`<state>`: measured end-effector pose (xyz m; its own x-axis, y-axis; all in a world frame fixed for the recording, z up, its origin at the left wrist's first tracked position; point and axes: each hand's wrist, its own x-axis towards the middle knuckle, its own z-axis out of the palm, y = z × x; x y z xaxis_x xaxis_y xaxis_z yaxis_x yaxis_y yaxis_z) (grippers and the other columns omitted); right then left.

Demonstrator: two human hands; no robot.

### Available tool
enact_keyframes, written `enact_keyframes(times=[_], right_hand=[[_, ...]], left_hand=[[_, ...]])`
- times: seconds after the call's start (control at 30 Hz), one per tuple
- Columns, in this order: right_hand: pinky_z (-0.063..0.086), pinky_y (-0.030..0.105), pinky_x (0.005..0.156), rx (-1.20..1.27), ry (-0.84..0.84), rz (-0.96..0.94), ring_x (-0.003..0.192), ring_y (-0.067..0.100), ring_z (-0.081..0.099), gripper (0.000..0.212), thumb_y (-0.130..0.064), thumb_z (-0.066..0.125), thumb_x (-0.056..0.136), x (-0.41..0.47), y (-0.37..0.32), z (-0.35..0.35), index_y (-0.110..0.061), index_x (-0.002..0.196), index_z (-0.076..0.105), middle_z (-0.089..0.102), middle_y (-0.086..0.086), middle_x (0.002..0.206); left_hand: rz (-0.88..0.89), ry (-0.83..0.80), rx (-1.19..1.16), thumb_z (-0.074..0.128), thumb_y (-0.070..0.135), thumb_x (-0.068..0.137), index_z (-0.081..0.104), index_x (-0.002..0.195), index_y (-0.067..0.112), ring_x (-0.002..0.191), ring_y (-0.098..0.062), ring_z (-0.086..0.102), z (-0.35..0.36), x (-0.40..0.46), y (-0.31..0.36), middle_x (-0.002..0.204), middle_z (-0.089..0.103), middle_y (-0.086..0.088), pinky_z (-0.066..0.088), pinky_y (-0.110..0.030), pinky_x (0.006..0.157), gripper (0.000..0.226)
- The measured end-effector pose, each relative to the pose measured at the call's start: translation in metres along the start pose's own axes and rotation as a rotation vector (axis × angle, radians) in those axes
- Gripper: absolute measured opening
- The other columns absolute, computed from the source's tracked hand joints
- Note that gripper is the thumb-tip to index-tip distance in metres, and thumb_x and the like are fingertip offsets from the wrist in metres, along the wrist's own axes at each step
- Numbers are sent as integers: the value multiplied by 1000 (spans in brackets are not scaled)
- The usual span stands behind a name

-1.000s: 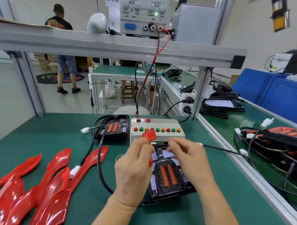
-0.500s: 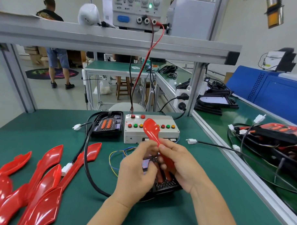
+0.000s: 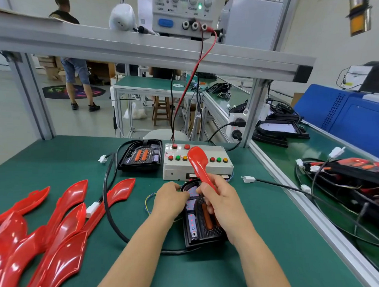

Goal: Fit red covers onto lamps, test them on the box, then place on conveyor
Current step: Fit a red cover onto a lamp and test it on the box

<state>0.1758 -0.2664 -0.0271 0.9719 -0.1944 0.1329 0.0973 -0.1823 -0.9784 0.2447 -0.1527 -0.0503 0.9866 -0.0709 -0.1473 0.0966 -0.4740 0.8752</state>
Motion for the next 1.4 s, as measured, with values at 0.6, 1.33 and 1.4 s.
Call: enact_keyframes(times=[0.6, 1.33, 1.4], right_hand=[[39, 22, 104, -284, 33, -213, 116, 4, 55, 39, -18, 48, 102, -31, -8, 14, -19, 141, 49, 61, -9, 128], [55, 40, 67, -1018, 234, -430, 84, 28, 61, 28, -13, 73, 81, -76, 11, 15, -9, 109, 69, 62, 6, 95], [56, 38, 64, -1050, 226, -444, 84, 27, 63, 31, -14, 75, 81, -78, 13, 13, -10, 111, 69, 64, 5, 96]], left_hand=[[-120, -166, -869, 49, -3, 52, 46, 79, 4, 67, -28, 42, -8, -36, -7, 77, 44, -16, 38, -36, 64, 28], [-293, -260, -1309, 44, 48, 95, 59, 120, 3, 97, -29, 66, -10, -34, -5, 109, 68, -21, 53, -42, 71, 53], [-308, -230, -1294, 45, 51, 94, 59, 122, 3, 104, -31, 63, -10, -35, -4, 115, 65, -22, 51, -42, 73, 58]])
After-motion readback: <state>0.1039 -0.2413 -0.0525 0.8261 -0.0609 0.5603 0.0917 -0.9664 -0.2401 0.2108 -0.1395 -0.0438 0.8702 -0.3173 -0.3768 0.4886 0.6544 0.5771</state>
